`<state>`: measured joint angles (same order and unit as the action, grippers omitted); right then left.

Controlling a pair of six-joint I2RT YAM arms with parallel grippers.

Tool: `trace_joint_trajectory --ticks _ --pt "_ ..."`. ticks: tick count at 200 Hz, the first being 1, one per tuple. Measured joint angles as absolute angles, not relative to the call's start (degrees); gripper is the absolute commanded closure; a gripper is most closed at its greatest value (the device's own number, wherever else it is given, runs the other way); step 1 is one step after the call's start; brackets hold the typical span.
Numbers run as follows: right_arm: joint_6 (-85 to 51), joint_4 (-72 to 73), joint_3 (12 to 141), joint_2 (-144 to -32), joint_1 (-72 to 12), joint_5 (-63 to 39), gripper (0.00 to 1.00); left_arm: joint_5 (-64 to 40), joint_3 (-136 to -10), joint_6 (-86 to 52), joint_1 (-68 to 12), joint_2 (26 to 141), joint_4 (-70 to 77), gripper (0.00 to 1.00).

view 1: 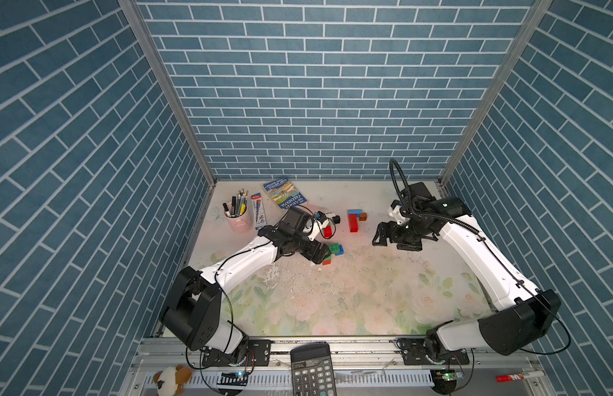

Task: Assemble the letter r with lego
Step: Pick up the lego brick from the center of the board.

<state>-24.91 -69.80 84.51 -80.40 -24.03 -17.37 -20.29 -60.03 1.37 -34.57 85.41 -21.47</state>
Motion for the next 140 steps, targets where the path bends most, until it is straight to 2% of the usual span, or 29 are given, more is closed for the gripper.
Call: trace_joint_trajectory --ticks 79,121,140 --pt "-23.5 -71.1 81.9 -78.2 -21.1 -20.4 0.09 -13.3 -60.3 6.4 -38.3 90.4 -20.5 0.16" --pt "-23.6 -71.6 80.5 -77.0 -20.7 -20.9 0.09 -12.9 -62.0 7.5 -38.3 92.4 -19.2 0.17" --pt "-23.6 -71.6 80.5 -77.0 -20.6 -21.0 0.09 -13.0 -63.1 8.1 -38.4 93.6 -18.5 0.2"
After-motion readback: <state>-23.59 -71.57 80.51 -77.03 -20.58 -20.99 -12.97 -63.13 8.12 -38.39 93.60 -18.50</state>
